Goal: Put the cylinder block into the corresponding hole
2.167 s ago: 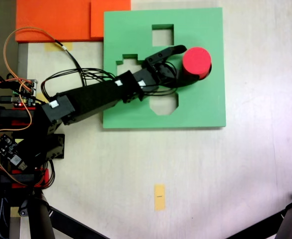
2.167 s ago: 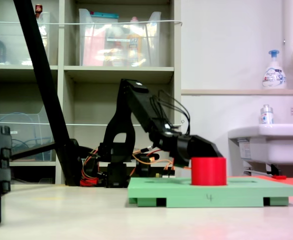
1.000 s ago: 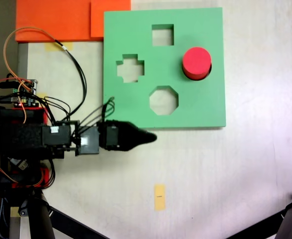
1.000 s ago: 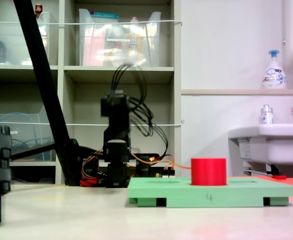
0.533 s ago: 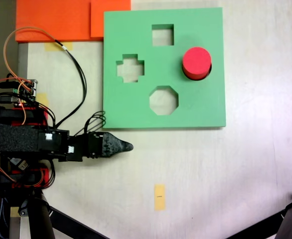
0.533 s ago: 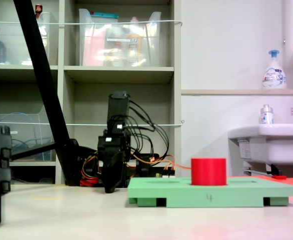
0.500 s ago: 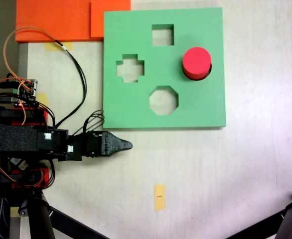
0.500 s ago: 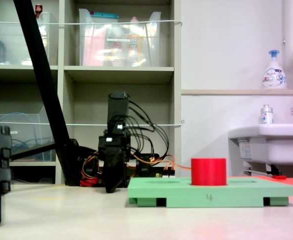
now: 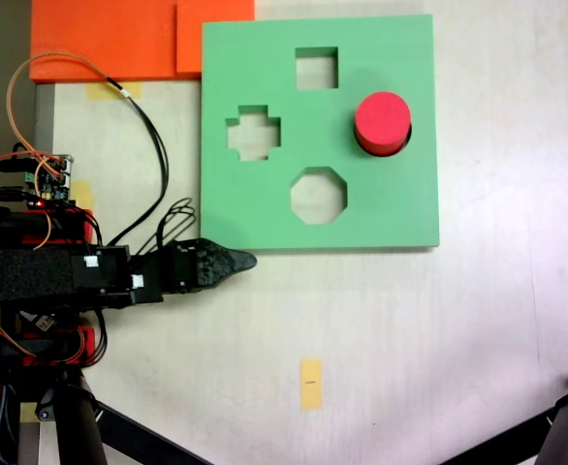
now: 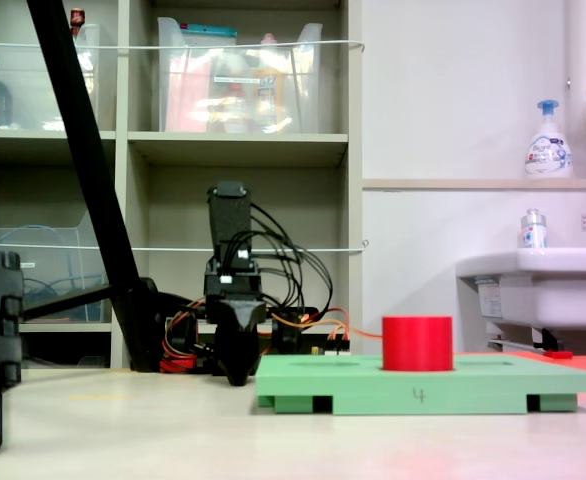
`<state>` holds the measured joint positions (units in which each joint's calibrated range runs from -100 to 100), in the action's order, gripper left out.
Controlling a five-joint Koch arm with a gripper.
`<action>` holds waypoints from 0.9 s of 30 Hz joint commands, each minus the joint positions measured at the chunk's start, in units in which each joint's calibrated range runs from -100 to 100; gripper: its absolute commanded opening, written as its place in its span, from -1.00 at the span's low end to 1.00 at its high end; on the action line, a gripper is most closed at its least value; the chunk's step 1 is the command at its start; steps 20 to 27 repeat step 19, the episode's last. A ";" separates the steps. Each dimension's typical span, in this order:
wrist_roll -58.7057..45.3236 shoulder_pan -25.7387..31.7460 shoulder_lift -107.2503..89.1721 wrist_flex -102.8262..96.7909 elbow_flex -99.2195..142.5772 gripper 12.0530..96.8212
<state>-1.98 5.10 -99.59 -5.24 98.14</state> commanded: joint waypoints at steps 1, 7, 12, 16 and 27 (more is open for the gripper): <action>0.29 0.20 -0.41 3.65 1.86 -0.12; 0.29 -3.22 -0.41 3.46 1.86 -0.12; 0.29 -3.27 -0.41 3.46 1.86 -0.12; 0.29 -3.32 -0.41 3.17 1.86 -0.12; 0.29 -3.32 -0.41 3.17 1.86 -0.12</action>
